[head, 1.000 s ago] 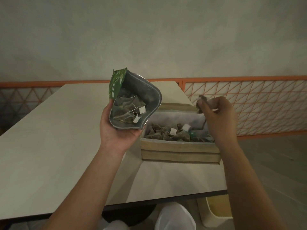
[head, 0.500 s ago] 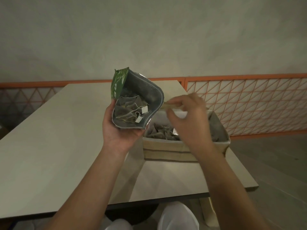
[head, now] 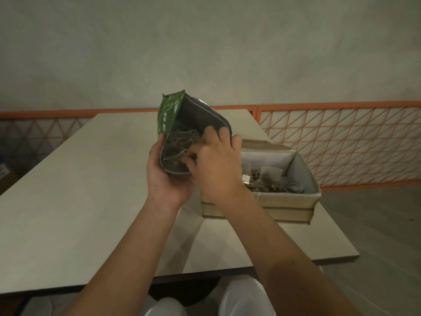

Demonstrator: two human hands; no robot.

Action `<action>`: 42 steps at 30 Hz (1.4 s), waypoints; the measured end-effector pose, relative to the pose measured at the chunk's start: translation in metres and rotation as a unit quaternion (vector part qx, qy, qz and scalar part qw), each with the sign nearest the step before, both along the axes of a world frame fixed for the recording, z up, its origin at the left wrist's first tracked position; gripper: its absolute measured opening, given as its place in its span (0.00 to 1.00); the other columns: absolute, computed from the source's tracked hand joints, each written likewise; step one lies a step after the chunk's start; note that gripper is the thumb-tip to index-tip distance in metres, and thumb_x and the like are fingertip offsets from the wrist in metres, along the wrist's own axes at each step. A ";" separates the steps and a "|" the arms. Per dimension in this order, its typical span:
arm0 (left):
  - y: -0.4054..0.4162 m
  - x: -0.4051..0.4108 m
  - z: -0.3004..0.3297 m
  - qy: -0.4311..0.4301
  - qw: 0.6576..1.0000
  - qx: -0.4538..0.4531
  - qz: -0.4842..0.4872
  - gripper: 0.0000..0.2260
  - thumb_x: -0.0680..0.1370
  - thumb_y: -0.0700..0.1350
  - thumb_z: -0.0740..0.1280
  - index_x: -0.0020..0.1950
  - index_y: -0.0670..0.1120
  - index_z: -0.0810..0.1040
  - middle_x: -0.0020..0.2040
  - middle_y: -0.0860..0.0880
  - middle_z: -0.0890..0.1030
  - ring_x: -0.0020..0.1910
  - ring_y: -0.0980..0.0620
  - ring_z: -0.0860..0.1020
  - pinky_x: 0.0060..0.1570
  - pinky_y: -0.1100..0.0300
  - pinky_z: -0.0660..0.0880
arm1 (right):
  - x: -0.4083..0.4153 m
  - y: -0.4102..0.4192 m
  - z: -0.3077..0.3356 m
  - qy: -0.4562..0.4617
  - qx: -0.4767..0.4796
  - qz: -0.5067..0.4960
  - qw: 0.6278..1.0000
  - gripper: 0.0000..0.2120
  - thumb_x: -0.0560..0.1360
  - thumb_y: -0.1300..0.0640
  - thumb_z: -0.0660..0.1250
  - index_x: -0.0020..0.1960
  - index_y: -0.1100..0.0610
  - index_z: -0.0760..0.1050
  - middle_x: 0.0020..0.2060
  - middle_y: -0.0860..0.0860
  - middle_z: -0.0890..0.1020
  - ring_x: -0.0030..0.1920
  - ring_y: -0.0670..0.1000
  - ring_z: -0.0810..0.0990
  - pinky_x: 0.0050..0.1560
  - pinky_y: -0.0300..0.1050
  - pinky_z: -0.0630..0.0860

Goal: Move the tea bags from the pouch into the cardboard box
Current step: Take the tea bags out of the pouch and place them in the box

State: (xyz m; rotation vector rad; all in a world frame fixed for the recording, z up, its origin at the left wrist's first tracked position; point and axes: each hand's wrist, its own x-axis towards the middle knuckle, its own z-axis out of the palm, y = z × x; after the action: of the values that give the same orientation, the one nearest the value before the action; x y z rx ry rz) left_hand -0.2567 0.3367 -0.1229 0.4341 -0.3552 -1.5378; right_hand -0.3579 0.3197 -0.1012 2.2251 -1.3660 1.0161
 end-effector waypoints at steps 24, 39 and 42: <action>-0.001 -0.005 0.002 0.021 0.999 -0.030 -0.026 0.22 0.79 0.60 0.63 0.64 0.47 0.82 0.74 0.43 0.74 0.64 0.40 0.77 0.53 0.51 0.82 | -0.135 -0.022 0.010 -0.424 0.225 0.091 0.873 0.04 0.76 0.57 0.70 0.49 0.54 0.76 0.46 0.52 0.81 0.43 0.53 0.81 0.34 0.36 0.78; 0.001 -0.003 0.004 0.031 0.999 -0.015 -0.018 0.25 0.78 0.59 0.65 0.72 0.48 0.77 0.72 0.43 0.76 0.64 0.40 0.78 0.53 0.50 0.82 | -0.117 -0.022 -0.017 -0.008 0.399 -0.026 0.916 0.23 0.79 0.38 0.56 0.46 0.53 0.81 0.37 0.48 0.82 0.40 0.49 0.80 0.48 0.49 0.77; 0.001 -0.001 0.002 0.031 0.999 -0.017 -0.020 0.23 0.79 0.60 0.65 0.69 0.48 0.79 0.73 0.44 0.75 0.63 0.41 0.78 0.53 0.50 0.82 | -0.104 -0.018 -0.009 -0.064 0.268 -0.011 0.961 0.14 0.79 0.45 0.61 0.48 0.51 0.82 0.43 0.48 0.82 0.46 0.50 0.79 0.52 0.52 0.76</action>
State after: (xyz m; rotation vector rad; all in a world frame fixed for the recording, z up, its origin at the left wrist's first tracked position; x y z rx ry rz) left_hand -0.2578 0.3374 -0.1211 0.3541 -0.3426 -1.5780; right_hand -0.4618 0.3017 -0.1106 2.5385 -1.9042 0.8669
